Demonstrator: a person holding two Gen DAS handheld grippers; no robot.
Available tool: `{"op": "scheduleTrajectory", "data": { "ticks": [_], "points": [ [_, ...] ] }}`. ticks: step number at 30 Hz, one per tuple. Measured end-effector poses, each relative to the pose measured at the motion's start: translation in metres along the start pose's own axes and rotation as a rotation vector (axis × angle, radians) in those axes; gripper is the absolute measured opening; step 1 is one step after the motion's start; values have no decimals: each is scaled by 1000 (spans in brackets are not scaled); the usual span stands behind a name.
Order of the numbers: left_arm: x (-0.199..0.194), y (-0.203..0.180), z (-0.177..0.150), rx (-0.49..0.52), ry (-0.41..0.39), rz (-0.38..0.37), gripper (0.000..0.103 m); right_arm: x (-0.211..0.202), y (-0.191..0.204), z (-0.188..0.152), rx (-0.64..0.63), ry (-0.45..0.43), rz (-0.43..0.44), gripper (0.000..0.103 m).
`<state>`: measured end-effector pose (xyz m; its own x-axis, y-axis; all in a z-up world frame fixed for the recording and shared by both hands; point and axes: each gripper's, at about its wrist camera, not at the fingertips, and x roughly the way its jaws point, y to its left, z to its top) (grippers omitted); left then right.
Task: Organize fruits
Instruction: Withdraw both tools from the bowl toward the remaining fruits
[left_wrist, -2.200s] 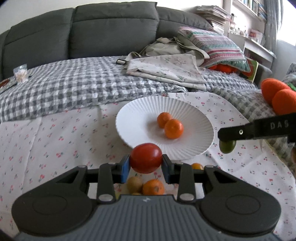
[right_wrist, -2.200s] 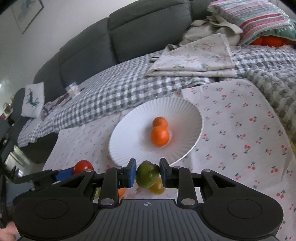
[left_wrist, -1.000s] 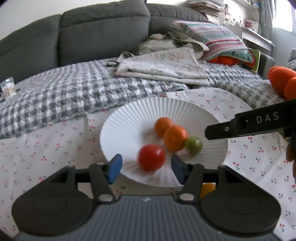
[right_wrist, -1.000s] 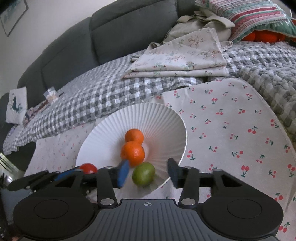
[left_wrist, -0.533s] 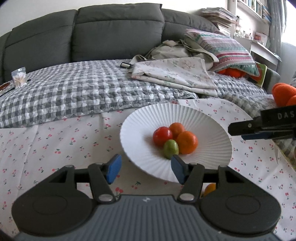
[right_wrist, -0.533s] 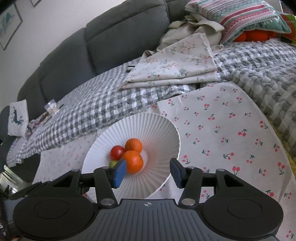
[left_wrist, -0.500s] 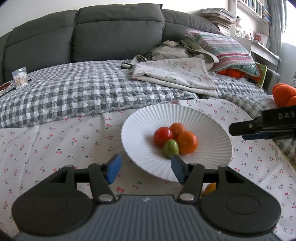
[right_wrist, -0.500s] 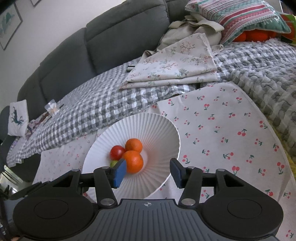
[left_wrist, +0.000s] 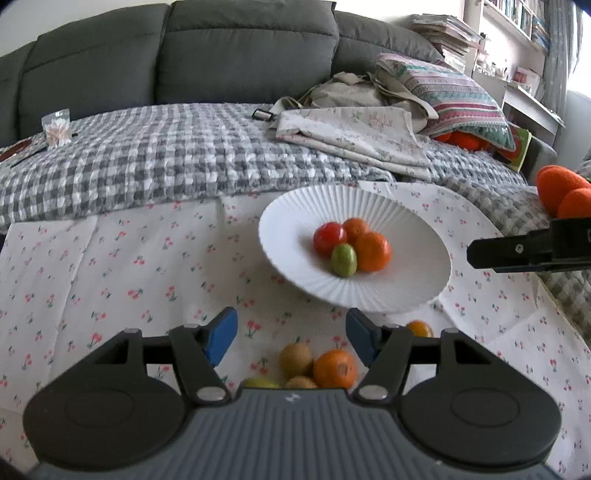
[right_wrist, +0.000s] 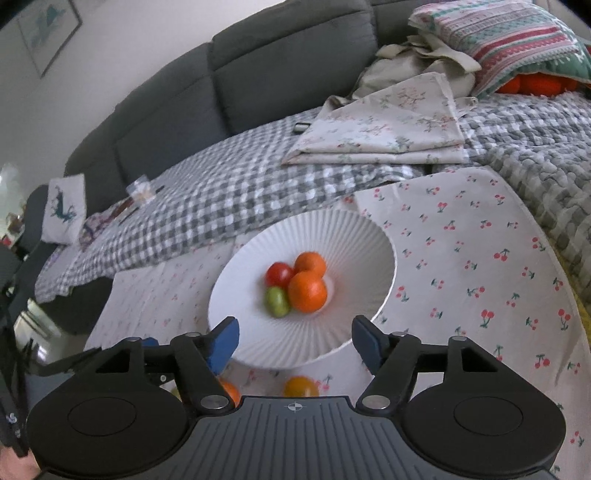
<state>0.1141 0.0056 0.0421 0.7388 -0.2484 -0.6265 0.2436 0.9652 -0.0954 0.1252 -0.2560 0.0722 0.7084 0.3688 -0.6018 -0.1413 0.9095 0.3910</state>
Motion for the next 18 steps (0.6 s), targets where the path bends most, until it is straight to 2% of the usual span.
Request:
{"op": "scheduleTrajectory", "data": {
  "ticks": [8,18],
  "points": [
    [-10,19,-17,-26,59,0,64,-4,5,-12,-29,40,7,69],
    [1,22,-36,76,144,-11,64,5,11,-24,-61,99,2,69]
  ]
}}
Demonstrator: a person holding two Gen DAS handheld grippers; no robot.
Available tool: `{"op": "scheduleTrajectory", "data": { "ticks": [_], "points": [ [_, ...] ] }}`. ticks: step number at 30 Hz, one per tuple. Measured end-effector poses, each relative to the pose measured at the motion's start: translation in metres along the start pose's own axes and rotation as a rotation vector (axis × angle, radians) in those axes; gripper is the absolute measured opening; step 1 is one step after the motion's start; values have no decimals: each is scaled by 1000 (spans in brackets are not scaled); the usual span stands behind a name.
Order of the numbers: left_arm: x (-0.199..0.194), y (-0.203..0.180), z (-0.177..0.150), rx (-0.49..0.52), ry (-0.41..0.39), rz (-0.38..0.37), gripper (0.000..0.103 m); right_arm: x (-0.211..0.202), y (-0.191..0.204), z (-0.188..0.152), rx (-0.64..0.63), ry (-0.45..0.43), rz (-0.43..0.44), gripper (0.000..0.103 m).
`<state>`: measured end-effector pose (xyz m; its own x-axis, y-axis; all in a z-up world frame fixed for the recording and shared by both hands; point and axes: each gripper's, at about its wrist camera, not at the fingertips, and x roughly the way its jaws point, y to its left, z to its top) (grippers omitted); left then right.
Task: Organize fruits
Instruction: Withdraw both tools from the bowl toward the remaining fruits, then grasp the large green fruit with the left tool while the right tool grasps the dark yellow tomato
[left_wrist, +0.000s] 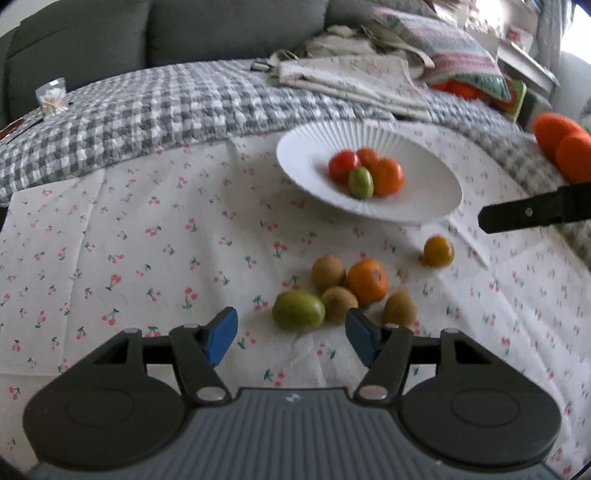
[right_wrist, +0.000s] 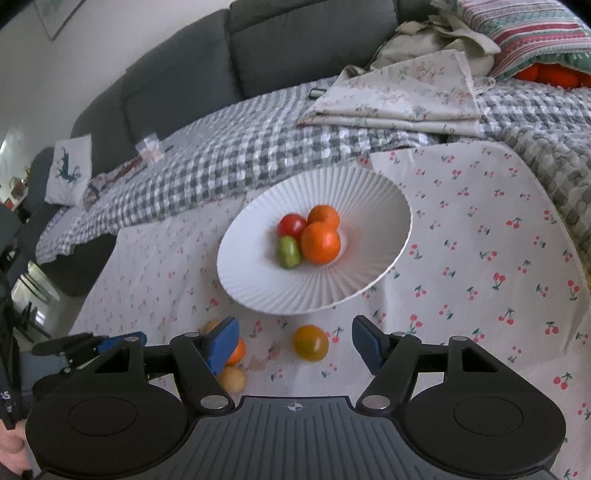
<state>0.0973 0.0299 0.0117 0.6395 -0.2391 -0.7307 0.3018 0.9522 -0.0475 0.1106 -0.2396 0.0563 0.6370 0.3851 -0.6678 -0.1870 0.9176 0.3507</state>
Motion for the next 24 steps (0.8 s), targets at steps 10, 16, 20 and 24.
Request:
{"op": "scheduleTrajectory", "data": {
  "ticks": [10,16,20,24],
  "points": [
    [17,-4,0,68,-5,12,62,23,3,-12,-38,68,-32,69],
    [23,-8,-1,114,-1,-8,37,32,-3,-12,-17,87,-35,69],
    [23,-4,1,94,-5,-14,34,36,-3,-11,-20,80,-38,69],
    [21,-2,1,81,-10,-7,34,43,-3,-12,-35,79,-41,69]
  ]
}}
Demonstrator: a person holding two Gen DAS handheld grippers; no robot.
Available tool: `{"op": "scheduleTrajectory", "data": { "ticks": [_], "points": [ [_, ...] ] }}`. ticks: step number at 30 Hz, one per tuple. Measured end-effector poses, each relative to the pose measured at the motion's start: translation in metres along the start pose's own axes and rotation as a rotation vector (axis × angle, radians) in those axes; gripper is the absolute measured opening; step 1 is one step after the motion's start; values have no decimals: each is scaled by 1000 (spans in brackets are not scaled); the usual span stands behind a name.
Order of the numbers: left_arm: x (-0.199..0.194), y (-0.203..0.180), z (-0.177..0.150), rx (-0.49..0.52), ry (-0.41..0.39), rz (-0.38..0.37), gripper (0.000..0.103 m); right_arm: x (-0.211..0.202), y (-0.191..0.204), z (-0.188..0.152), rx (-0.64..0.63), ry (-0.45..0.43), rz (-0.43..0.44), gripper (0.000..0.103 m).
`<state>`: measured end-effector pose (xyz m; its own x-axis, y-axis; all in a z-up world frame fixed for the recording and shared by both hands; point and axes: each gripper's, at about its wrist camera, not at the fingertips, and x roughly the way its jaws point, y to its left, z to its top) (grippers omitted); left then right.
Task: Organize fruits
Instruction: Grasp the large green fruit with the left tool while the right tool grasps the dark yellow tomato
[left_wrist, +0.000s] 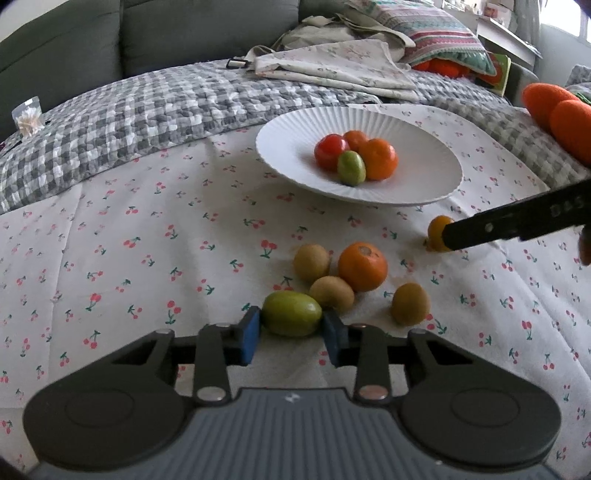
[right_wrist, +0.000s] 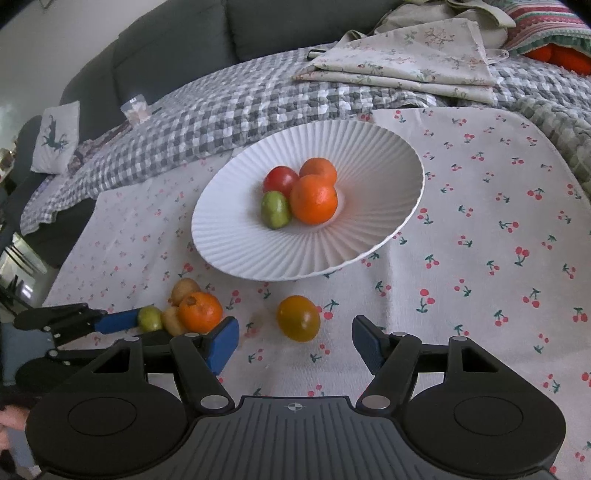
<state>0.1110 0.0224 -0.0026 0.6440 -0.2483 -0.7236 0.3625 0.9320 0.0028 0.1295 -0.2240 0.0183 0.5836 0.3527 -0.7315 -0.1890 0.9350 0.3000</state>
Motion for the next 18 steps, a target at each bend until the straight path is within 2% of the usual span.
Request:
{"op": "scheduleTrajectory", "data": {
  "ticks": [5,8,11,13,15,18],
  "points": [
    [-8,3,1,-28,-18,-2,34,12,-1,0,1,-21,10,68],
    [-12,4,2,-32,-26,0,34,17,3,-2,-13,-14,8,64],
    [-13,4,2,-39,-28,2,34,21,8,-4,-40,-10,-5,49],
    [-13,5,3,-44,-30,6,34,22,11,-4,-57,-7,-25,30],
    [-15,6,3,-51,-35,10,34,21,11,-3,-58,-7,-41,27],
    [-19,7,3,-62,-42,17,34,15,10,0,-22,2,-10,27]
  ]
}}
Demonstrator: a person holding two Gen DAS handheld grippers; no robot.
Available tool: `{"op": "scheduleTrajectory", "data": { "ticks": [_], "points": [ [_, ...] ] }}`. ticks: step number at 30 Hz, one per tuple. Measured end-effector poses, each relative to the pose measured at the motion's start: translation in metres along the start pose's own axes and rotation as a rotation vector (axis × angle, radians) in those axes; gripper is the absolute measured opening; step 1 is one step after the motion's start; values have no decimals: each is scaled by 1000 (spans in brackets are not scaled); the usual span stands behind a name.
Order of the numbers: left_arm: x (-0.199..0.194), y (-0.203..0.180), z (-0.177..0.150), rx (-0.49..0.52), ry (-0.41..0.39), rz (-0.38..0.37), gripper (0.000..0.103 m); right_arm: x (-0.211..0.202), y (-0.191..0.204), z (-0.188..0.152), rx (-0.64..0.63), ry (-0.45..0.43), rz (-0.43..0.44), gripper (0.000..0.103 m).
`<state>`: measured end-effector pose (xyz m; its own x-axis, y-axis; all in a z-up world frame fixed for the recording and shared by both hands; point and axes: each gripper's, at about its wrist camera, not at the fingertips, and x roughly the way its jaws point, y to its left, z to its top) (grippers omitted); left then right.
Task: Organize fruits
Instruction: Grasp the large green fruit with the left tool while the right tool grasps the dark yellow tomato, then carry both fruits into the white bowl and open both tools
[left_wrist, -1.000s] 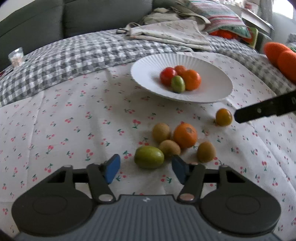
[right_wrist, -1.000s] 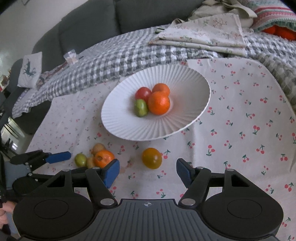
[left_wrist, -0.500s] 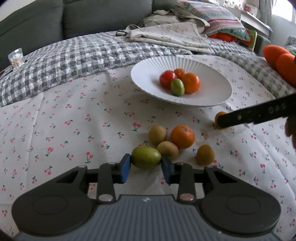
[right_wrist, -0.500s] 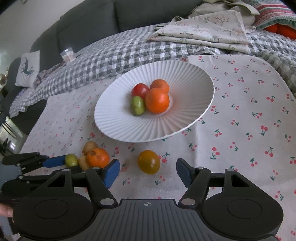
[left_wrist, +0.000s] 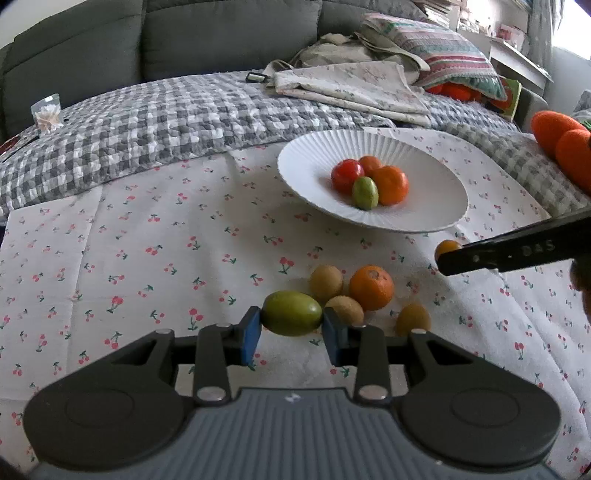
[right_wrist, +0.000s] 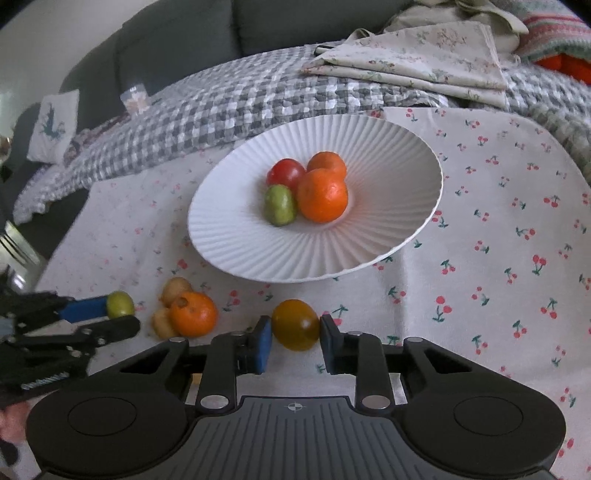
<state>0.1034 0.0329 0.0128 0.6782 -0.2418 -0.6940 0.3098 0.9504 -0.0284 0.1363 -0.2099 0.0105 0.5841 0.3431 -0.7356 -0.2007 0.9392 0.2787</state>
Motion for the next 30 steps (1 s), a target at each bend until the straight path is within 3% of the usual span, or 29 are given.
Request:
{"op": "scheduleTrajectory", "data": {
  "ticks": [16,30],
  "points": [
    [-14,-1,8,-24,-49,88,34,-44,22,4,-32,-56,98,27],
    [-15,-28,38,-31,-107,50,34,-63,3,17,29,-119,89,27]
  ]
}}
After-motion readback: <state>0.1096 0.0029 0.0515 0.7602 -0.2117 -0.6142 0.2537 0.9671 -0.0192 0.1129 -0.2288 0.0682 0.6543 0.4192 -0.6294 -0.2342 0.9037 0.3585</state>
